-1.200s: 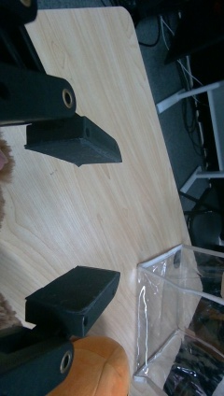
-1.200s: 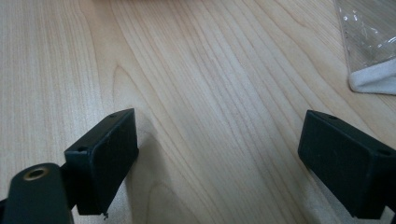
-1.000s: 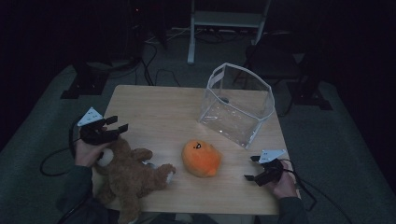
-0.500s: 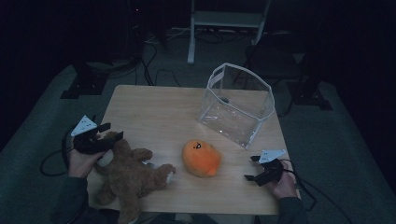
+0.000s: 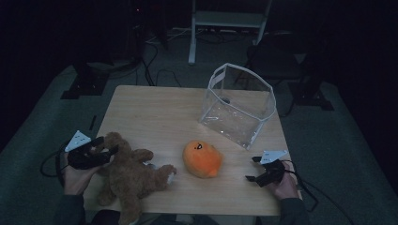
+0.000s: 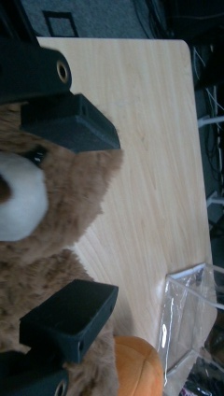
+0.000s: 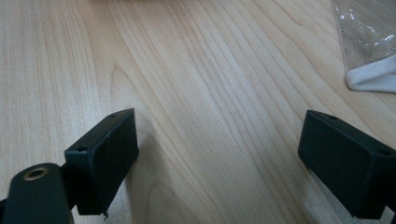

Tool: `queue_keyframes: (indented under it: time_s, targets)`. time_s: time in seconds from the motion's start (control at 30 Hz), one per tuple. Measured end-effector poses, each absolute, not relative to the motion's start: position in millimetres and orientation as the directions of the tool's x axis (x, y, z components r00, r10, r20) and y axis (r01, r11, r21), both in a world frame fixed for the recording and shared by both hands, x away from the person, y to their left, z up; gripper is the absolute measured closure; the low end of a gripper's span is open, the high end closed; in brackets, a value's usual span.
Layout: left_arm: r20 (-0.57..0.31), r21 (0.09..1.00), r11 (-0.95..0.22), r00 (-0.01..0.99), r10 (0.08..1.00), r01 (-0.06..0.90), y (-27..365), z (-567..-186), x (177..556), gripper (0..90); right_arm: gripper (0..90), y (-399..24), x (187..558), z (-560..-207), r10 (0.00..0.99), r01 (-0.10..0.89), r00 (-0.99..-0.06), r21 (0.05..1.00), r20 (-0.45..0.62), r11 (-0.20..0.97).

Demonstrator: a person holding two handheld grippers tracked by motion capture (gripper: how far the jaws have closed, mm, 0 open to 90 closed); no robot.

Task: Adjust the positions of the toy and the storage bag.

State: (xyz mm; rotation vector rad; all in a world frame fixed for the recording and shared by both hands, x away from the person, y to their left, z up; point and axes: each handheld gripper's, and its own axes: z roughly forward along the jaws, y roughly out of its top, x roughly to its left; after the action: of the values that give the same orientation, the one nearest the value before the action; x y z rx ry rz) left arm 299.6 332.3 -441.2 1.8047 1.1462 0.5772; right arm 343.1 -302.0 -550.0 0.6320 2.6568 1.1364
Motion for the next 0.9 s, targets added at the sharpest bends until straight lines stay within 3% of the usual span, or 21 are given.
queue_keyframes:
  time_s: [0.2,0.57,0.77,0.87,0.9]
  targets:
    - [-0.074,0.857,-0.159,0.422,0.903,0.49,332.5,-449.8,291.1,18.7,11.4,-302.0,343.0,-549.9,0.452,0.311,-0.892,0.723,-0.001,0.616]
    - [-0.094,0.831,-0.149,0.399,0.912,0.536,327.4,-470.8,304.0,18.3,11.4,-302.1,342.6,-549.9,0.453,0.313,-0.892,0.723,0.0,0.616]
    - [-0.04,0.811,-0.195,0.385,0.922,0.551,320.5,-475.2,307.5,18.3,11.4,-302.2,342.3,-549.9,0.452,0.312,-0.892,0.723,0.0,0.616]
    - [-0.034,0.804,-0.196,0.372,0.928,0.561,319.8,-476.7,310.2,20.7,11.4,-302.2,342.2,-549.9,0.453,0.313,-0.892,0.723,0.001,0.616]
    - [-0.031,0.804,-0.184,0.35,0.936,0.565,319.7,-476.4,311.2,26.2,11.4,-302.2,342.1,-549.9,0.453,0.314,-0.892,0.723,0.001,0.616]
